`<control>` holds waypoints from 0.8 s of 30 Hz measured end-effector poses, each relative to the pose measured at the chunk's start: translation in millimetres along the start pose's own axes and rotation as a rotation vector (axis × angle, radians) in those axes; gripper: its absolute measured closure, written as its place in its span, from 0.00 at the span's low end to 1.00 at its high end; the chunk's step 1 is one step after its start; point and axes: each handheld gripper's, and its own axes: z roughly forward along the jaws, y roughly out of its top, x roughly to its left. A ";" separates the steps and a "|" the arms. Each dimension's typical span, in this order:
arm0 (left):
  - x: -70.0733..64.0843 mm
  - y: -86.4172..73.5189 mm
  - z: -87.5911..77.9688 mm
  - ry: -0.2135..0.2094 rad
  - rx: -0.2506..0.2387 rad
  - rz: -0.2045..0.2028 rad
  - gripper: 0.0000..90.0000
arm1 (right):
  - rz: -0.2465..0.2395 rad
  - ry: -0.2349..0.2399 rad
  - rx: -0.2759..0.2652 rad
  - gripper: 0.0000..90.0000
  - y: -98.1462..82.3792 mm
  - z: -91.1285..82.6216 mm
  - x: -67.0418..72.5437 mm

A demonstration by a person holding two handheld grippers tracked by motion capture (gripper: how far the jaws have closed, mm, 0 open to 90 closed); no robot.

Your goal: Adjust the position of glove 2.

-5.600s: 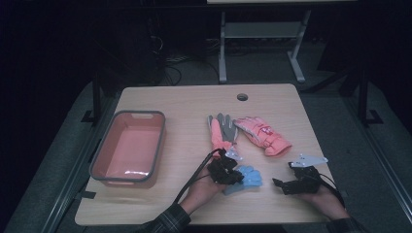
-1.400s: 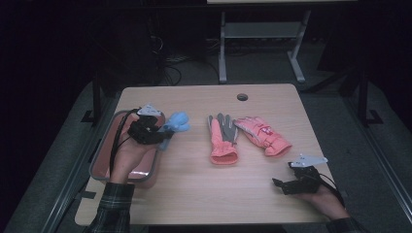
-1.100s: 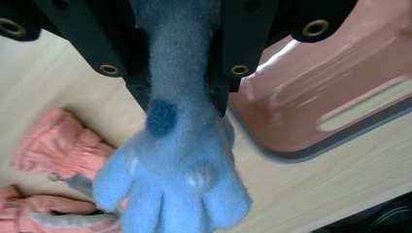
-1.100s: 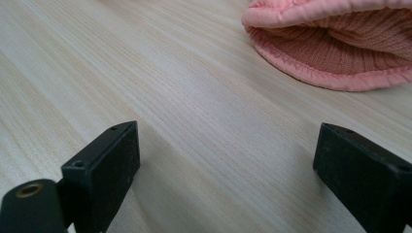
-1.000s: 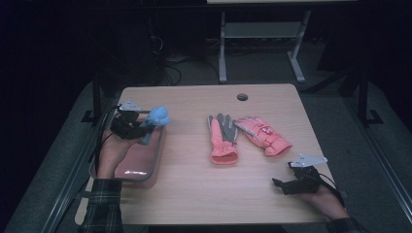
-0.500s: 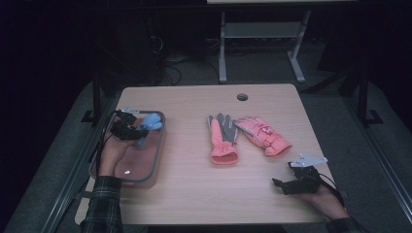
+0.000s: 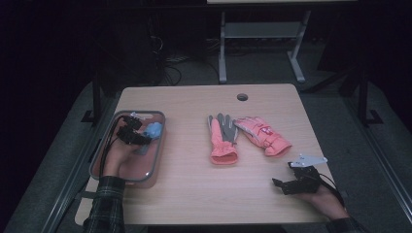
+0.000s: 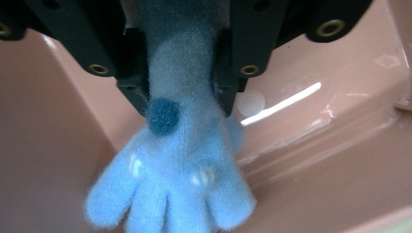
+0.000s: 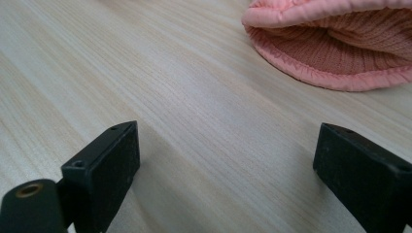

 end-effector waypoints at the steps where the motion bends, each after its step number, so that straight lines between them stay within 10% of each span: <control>1: 0.7 -0.1 0.7 0.004 -0.003 -0.007 0.61 | -0.002 -0.001 0.001 0.10 0.0 0.0 -0.1; 11: 2.7 -0.3 -12.5 0.015 -0.074 -0.045 0.25 | 0.000 0.000 0.000 0.10 0.0 0.0 0.0; 24: -14.8 4.4 -59.9 -0.099 -0.235 -0.043 0.21 | 0.000 0.000 0.000 0.10 0.0 0.0 0.0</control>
